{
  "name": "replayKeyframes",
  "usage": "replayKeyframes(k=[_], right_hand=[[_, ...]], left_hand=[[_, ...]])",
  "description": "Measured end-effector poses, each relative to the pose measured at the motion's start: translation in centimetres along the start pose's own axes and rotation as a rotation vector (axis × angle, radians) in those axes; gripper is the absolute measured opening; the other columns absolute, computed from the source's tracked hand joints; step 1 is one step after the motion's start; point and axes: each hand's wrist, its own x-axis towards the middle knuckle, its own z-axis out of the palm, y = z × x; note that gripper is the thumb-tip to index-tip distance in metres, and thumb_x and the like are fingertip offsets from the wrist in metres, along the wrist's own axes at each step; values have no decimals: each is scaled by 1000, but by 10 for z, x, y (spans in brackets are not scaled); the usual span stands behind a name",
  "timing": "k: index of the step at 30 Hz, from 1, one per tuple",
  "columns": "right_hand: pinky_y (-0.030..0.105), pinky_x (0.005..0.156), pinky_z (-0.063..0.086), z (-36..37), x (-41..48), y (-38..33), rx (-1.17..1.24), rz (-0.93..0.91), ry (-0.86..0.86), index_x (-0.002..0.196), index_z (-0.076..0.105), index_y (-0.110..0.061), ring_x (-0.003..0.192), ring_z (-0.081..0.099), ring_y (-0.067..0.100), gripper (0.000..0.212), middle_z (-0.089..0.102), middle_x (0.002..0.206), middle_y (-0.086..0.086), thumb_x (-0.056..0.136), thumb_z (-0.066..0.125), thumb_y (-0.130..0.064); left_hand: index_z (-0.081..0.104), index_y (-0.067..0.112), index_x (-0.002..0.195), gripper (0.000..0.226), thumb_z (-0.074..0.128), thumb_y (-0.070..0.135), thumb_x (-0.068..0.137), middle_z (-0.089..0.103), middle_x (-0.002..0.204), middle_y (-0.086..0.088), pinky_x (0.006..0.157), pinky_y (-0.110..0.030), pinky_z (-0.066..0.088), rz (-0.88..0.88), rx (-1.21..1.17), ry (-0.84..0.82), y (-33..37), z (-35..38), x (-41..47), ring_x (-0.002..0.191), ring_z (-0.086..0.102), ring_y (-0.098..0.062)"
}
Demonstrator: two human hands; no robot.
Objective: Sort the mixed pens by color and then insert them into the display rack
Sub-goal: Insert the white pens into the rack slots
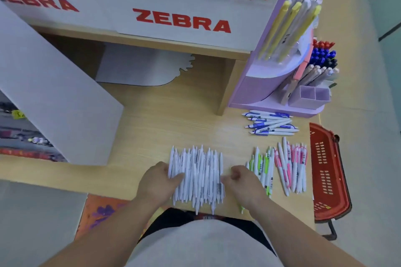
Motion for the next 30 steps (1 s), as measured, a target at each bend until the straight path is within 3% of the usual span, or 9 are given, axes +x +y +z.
replayKeyframes(k=[6,10,16,19,24,30], right_hand=[[25,84,44,20,14,2,-35,-4,15,135,54,-12,97,55,14,59,57,107,-5,88,71,-43],[25,81,43,30,15,-1,-25,-12,93,128,59,-9,92,53,12,54,57,103,-5,87,73,-41],[23,69,48,32,22,-4,27,8,107,115,64,-12,79,58,7,40,59,89,-11,85,77,-36],[29,74,56,37,25,-6,96,9,89,105,68,-15,79,63,6,29,65,87,-10,83,78,-32],[25,71,54,42,27,-7,193,36,97,100,67,-17,79,63,5,24,67,88,-9,82,78,-30],[32,73,58,45,27,-10,284,42,60,81,65,-22,76,67,11,15,69,83,-5,83,79,-27]], left_hand=[[47,25,98,50,73,63,77,59,90,12,53,-18,38,-70,-29,27,9,9,8,74,56,-3],[47,23,102,53,76,59,75,61,95,7,55,-21,40,-94,-49,11,9,11,13,80,60,-9],[52,21,99,39,70,52,84,59,100,2,69,-29,48,-76,-57,51,4,30,13,87,59,-15],[56,19,98,31,72,43,85,63,98,-1,72,-34,55,-77,-159,116,6,38,11,86,62,-18],[59,17,102,28,75,32,85,65,94,3,68,-31,55,-98,-271,112,6,37,10,82,64,-15],[63,17,102,18,71,24,88,67,92,4,59,-23,47,-130,-346,33,10,39,16,78,64,-10]])
